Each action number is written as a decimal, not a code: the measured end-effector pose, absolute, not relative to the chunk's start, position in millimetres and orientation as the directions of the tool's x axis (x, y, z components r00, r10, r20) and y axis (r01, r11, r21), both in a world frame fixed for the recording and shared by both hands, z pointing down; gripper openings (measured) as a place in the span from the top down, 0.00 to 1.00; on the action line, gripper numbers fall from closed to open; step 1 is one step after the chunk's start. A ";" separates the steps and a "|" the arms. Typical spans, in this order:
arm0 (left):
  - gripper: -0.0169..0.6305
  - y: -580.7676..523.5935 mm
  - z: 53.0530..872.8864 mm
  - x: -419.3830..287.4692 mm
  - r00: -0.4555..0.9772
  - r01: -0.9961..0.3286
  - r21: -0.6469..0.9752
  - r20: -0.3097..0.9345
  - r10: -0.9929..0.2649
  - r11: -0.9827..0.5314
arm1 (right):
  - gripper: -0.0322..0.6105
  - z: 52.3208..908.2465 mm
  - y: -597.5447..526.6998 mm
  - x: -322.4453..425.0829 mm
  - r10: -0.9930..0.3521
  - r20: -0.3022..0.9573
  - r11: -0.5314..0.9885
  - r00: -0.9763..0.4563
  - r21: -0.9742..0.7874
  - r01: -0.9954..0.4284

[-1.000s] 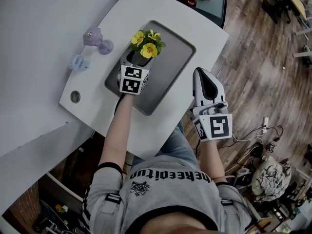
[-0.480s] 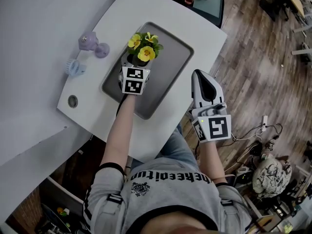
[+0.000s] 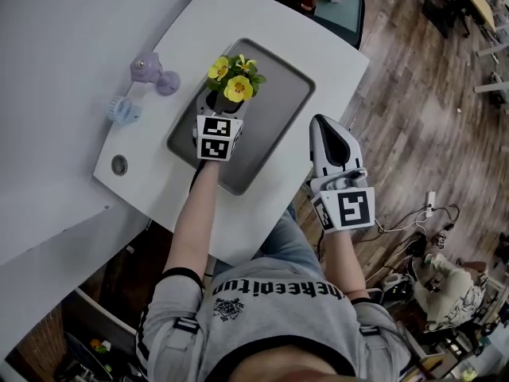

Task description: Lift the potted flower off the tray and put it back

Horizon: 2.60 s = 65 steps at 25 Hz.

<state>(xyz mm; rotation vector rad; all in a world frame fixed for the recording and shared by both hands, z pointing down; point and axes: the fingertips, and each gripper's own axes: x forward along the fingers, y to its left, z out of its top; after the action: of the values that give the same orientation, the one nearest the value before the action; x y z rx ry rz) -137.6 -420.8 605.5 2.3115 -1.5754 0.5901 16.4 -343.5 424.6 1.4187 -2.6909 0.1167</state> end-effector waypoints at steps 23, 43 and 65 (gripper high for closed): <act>0.47 -319.2 468.2 -161.0 0.298 -0.954 0.071 0.338 -0.893 -0.291 | 0.95 366.0 -297.9 -18.3 -0.771 0.018 0.637 -0.637 0.008 -0.771; 0.47 -236.1 377.2 -183.1 0.239 -0.971 0.049 0.156 -0.959 -0.234 | 0.95 313.9 -244.0 -25.4 -0.763 -0.074 0.639 -0.642 0.063 -0.767; 0.47 -204.5 328.2 -181.7 0.225 -0.974 0.014 0.031 -0.974 -0.225 | 0.95 293.5 -217.1 -7.0 -0.776 -0.118 0.615 -0.620 0.076 -0.785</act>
<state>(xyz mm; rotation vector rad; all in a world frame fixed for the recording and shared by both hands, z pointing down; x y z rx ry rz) -181.7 -204.5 328.2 2.4345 -1.9366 0.0245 -7.0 -217.1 293.5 1.3981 -2.8888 -0.1938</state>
